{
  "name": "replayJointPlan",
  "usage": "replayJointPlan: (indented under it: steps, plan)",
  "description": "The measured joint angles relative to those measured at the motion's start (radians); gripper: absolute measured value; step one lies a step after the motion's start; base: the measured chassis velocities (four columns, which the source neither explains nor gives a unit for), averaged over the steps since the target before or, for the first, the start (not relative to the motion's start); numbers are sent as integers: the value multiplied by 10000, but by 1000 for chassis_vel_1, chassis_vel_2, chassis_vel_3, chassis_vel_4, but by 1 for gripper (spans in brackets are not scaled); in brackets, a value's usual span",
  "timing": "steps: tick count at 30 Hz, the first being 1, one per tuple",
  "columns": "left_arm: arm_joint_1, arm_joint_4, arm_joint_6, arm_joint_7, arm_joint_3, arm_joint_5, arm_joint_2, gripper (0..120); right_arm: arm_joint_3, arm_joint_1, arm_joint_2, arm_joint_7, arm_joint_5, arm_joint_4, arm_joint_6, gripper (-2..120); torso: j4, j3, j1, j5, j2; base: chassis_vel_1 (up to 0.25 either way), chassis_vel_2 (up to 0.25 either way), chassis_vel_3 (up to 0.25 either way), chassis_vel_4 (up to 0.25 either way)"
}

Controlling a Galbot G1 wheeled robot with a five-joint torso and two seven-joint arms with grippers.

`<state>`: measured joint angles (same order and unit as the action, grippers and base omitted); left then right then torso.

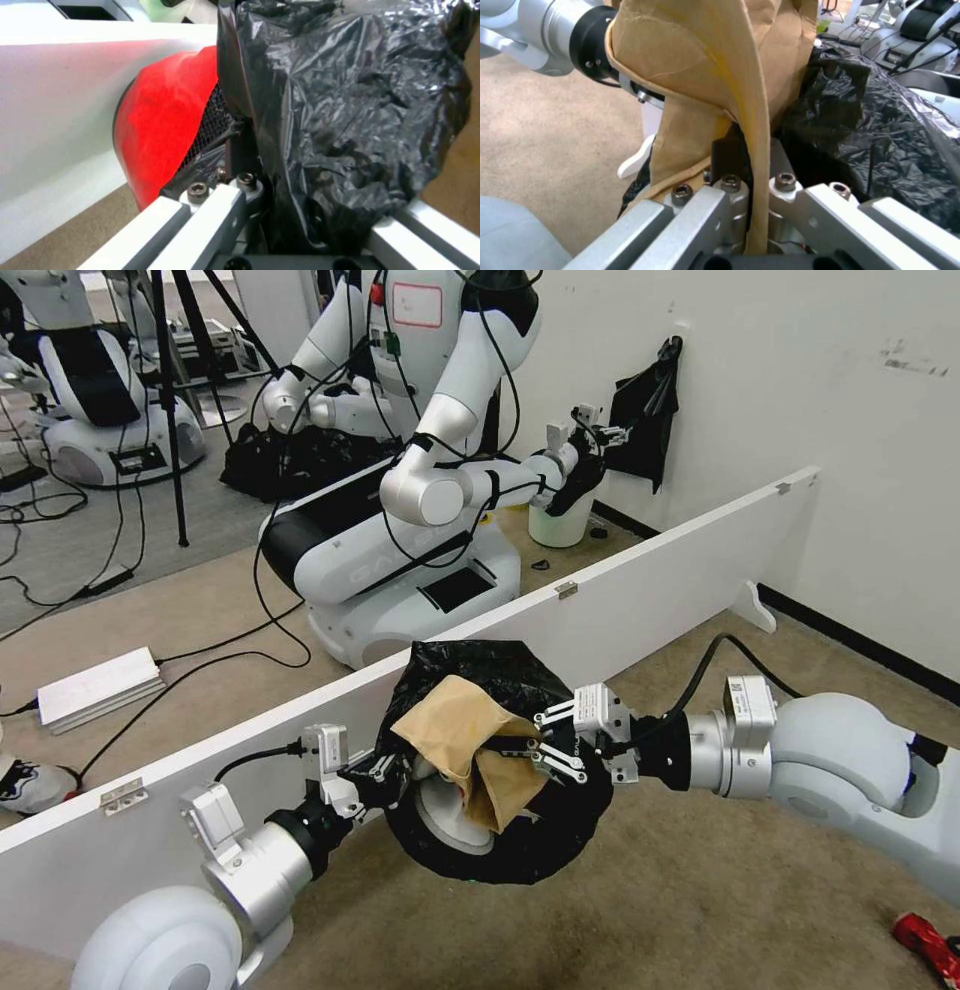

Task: Pick up the trash bin, then pick up the garbage from the floor and place it into the trash bin.

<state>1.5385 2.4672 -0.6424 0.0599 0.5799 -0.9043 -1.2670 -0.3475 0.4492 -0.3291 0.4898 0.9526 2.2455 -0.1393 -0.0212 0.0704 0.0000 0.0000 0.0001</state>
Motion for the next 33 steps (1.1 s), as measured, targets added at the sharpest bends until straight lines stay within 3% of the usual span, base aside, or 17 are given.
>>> replayJointPlan:
  steps: [17,25,33]
  plan:
    - [12,0,-38,-47,-36,-107,23,0,121,-81,160,91,-29,78,-353,2,0,0,0,0,-2,0,0,0,0]
    - [102,-83,74,464,-68,1488,5,0,29,-392,364,-239,897,310,-840,2,-1,0,0,0,-2,0,0,0,0]
    - [166,-134,139,626,-174,2023,-46,0,-454,-1302,297,-597,1944,586,-1141,0,-1,0,0,0,-2,0,0,0,0]
